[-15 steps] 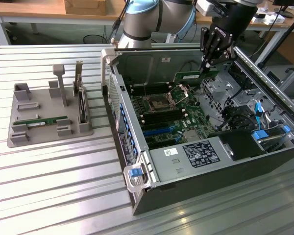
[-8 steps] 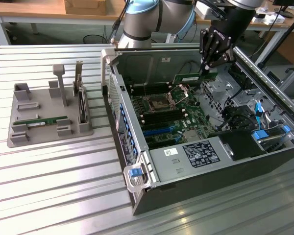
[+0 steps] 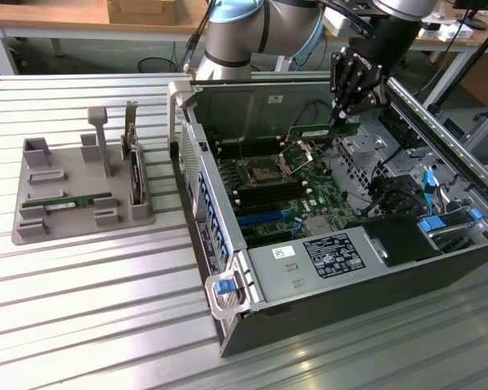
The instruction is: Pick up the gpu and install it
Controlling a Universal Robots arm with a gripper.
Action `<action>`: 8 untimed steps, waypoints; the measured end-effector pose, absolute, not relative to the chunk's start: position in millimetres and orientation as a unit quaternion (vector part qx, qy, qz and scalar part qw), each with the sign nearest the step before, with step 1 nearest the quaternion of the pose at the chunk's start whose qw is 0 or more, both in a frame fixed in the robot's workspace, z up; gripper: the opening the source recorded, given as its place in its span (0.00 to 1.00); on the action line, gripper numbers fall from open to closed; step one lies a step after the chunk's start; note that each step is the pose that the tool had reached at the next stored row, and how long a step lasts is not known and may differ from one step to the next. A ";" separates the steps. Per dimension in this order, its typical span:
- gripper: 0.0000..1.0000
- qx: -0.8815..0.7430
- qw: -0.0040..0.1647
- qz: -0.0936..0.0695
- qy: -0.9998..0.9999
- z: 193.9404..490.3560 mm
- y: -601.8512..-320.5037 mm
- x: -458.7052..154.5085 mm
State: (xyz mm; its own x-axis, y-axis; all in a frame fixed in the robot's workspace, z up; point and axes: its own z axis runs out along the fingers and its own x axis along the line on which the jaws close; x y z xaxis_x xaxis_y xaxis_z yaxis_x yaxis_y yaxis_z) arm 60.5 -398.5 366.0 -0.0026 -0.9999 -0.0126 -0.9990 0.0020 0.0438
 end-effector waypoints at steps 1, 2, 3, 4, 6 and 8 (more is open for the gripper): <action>0.12 0.706 0.011 -0.020 -0.708 365.2 -398.6 60.5; 0.12 0.706 0.011 -0.020 -0.708 364.5 -398.6 60.5; 0.12 0.706 0.011 -0.020 -0.708 363.8 -398.7 60.5; 0.12 0.706 0.011 -0.020 -0.708 362.4 -398.8 60.5; 0.12 0.706 0.011 -0.020 -0.708 361.1 -398.9 60.5; 0.12 0.706 0.011 -0.020 -0.708 359.8 -399.1 60.5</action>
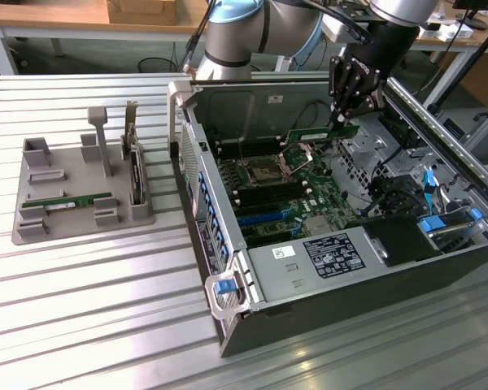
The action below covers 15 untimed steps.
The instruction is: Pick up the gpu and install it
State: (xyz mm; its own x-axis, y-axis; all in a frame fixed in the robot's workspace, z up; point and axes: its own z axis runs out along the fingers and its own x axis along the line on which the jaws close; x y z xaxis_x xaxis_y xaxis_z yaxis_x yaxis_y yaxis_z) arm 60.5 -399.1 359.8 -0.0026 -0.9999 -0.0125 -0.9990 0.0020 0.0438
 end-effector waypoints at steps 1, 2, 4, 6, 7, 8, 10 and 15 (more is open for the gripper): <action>0.12 0.706 0.011 -0.020 -0.708 358.7 -399.2 60.5; 0.12 0.706 0.011 -0.020 -0.708 358.0 -399.2 60.5; 0.12 0.706 0.011 -0.020 -0.708 356.5 -399.4 60.5; 0.12 0.706 0.011 -0.020 -0.708 354.9 -399.6 60.5; 0.12 0.706 0.011 -0.020 -0.708 354.4 -399.6 60.5; 0.12 0.706 0.011 -0.020 -0.708 353.6 -399.7 60.5; 0.12 0.706 0.011 -0.020 -0.708 352.8 -399.8 60.5; 0.12 0.706 0.011 -0.020 -0.708 350.5 -400.1 60.5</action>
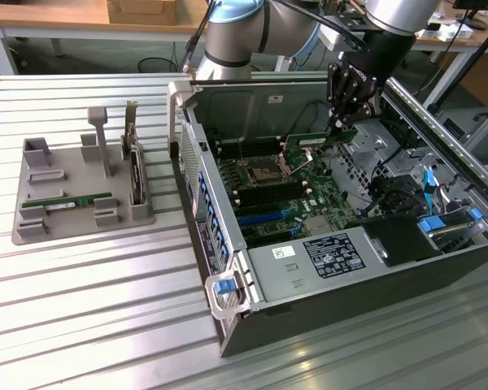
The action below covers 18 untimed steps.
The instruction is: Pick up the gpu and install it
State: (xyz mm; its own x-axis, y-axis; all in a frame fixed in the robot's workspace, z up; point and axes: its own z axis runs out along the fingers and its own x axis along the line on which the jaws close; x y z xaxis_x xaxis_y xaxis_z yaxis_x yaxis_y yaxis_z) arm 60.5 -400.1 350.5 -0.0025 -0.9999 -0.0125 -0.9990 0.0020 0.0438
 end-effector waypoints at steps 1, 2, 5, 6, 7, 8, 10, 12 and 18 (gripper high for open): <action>0.12 0.706 0.011 -0.020 -0.708 349.9 -400.2 60.5; 0.12 0.706 0.011 -0.020 -0.708 349.2 -400.3 60.5; 0.12 0.706 0.011 -0.020 -0.708 347.6 -400.5 60.5; 0.12 0.706 0.011 -0.020 -0.708 347.1 -400.6 60.5; 0.12 0.706 0.011 -0.020 -0.708 346.4 -400.6 60.5; 0.12 0.706 0.011 -0.020 -0.708 345.8 -400.6 60.5; 0.12 0.706 0.011 -0.020 -0.708 345.2 -400.7 60.5; 0.12 0.706 0.011 -0.020 -0.708 344.4 -400.7 60.5; 0.12 0.706 0.011 -0.020 -0.708 341.2 -401.0 60.5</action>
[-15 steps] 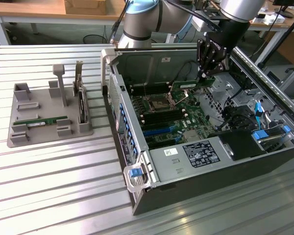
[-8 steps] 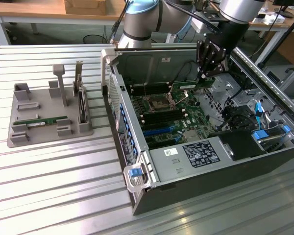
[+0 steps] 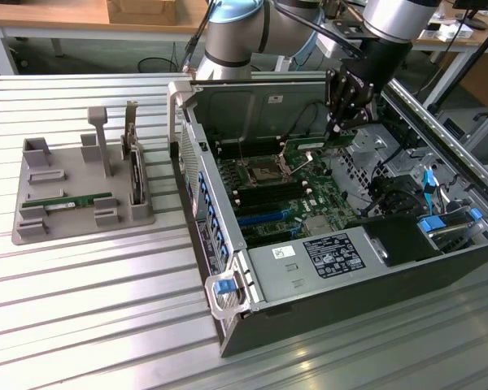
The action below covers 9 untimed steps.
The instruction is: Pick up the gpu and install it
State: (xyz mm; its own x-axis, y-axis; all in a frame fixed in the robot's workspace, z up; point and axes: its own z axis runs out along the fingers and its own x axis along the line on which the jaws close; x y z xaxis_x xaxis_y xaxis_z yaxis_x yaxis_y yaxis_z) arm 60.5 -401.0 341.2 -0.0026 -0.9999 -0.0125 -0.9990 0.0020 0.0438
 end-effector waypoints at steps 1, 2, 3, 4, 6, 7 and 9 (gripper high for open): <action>0.12 0.706 0.011 -0.020 -0.708 340.8 -401.0 60.5; 0.12 0.706 0.011 -0.020 -0.708 340.3 -401.0 60.5; 0.12 0.706 0.011 -0.020 -0.708 339.9 -401.1 60.5; 0.12 0.706 0.011 -0.020 -0.708 339.8 -401.1 60.5; 0.12 0.706 0.011 -0.020 -0.708 338.6 -401.2 60.5; 0.12 0.706 0.011 -0.020 -0.708 338.4 -401.2 60.5; 0.12 0.706 0.011 -0.020 -0.708 337.5 -401.3 60.5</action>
State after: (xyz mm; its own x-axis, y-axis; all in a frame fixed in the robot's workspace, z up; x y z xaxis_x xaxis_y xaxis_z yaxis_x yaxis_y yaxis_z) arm 60.5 -401.3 337.5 -0.0026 -0.9999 -0.0126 -0.9990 0.0020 0.0438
